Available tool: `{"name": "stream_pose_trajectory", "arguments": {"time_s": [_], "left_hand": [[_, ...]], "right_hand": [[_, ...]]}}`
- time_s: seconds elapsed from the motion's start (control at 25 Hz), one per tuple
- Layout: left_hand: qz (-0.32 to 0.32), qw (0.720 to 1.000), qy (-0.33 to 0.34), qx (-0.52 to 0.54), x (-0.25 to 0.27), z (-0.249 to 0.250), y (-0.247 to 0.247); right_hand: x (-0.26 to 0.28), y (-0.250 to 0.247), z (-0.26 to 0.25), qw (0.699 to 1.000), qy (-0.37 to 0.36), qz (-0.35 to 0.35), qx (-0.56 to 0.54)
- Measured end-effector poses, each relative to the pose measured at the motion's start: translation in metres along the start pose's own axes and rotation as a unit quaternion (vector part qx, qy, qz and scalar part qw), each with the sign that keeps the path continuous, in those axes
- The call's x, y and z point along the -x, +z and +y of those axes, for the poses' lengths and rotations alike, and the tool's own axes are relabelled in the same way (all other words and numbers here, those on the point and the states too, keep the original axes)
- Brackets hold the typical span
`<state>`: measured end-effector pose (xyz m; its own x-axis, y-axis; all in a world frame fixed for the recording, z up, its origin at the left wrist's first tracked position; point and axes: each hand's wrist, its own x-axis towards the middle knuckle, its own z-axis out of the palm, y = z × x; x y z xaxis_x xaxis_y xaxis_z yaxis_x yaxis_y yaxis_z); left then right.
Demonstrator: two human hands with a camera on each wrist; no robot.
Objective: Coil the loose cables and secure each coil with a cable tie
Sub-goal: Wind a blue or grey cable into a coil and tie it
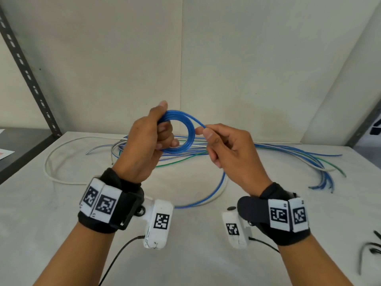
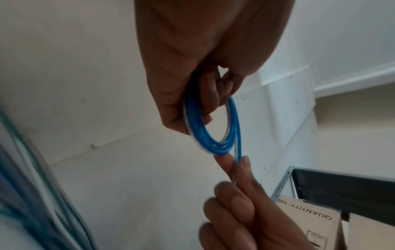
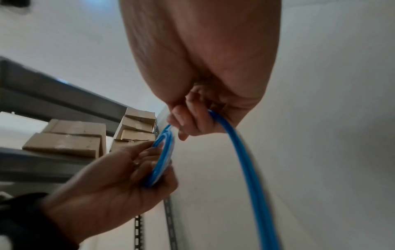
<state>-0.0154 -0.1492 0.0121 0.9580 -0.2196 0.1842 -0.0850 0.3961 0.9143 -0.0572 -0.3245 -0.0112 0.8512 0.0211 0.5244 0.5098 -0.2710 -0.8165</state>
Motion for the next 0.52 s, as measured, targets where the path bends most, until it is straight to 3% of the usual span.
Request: {"name": "stream_pose_trajectory", "arguments": {"time_s": [0.12, 0.32, 0.44, 0.52], "left_hand": [[0.016, 0.996, -0.004, 0.083, 0.004, -0.001, 0.007], [0.020, 0.991, -0.010, 0.134, 0.005, -0.014, 0.015], [-0.012, 0.995, -0.022, 0.099, 0.004, -0.015, 0.012], [-0.049, 0.998, -0.032, 0.009, 0.003, -0.008, 0.007]], "right_hand": [[0.004, 0.016, -0.001, 0.997, 0.024, 0.018, -0.069], [0.007, 0.025, -0.002, 0.993, 0.036, 0.046, -0.103], [0.004, 0.015, 0.000, 0.997, 0.022, 0.034, -0.061], [0.000, 0.000, 0.001, 1.000, 0.007, 0.010, -0.018]]}}
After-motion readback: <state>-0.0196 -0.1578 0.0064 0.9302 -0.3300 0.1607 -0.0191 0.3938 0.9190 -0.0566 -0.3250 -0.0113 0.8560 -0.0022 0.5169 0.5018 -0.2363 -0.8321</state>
